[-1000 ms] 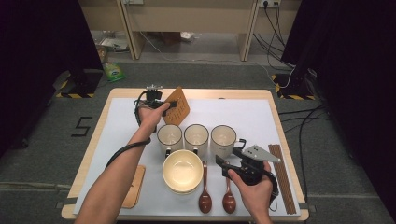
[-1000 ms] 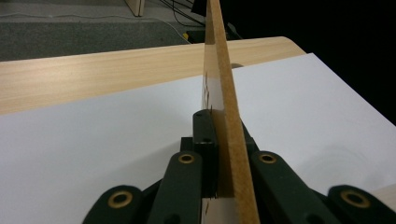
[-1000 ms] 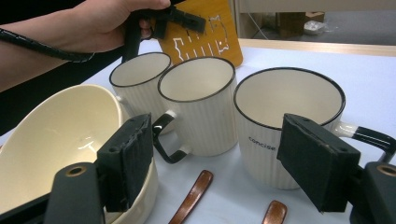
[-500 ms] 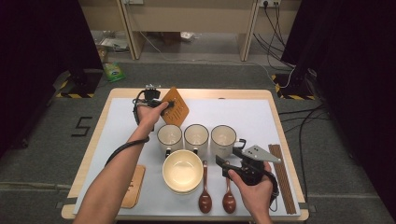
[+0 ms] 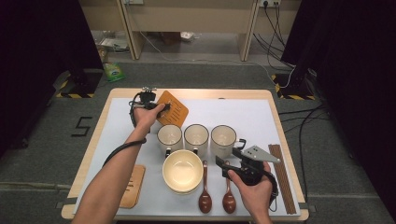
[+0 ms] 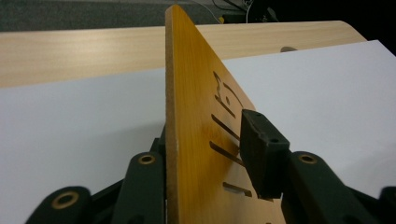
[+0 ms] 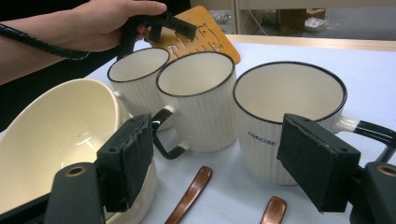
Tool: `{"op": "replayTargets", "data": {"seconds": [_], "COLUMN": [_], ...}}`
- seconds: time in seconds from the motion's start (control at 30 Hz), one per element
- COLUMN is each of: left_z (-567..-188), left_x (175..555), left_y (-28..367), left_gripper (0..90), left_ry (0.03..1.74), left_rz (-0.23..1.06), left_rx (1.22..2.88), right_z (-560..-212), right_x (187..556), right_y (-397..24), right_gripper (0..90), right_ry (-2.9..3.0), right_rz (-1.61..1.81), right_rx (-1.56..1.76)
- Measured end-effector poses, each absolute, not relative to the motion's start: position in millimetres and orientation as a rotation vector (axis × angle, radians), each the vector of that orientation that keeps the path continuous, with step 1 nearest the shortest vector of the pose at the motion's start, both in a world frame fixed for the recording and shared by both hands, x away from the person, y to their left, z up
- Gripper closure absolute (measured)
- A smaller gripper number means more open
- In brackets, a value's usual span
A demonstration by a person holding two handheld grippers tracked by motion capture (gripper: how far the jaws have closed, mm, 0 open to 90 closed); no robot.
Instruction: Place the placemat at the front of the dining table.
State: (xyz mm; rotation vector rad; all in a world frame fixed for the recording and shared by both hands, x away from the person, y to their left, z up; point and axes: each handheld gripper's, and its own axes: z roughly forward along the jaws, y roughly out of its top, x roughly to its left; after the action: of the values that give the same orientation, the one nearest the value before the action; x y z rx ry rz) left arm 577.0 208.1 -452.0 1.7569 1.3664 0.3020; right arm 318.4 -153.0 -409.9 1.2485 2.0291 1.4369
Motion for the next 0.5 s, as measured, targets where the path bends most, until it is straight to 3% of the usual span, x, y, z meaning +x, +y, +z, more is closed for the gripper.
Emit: {"op": "replayTargets", "data": {"seconds": [0.3,0.5], "left_z": [-462.3,-471.0], "left_x": [577.5,579.2], "left_y": [215.5,217.9], "left_gripper": [52.7,42.6], "left_ry": [1.418,1.456], "left_rz": [0.289,0.27], "left_rx": [1.728,1.748], "right_z": [-411.1,-412.0], "right_x": [318.5,319.0], "right_y": [-152.0,-152.7], "right_gripper": [26.5,26.5], "right_ry": [2.035,2.035], "right_rz": [1.435,1.429], "right_rx": [1.252,1.253]}}
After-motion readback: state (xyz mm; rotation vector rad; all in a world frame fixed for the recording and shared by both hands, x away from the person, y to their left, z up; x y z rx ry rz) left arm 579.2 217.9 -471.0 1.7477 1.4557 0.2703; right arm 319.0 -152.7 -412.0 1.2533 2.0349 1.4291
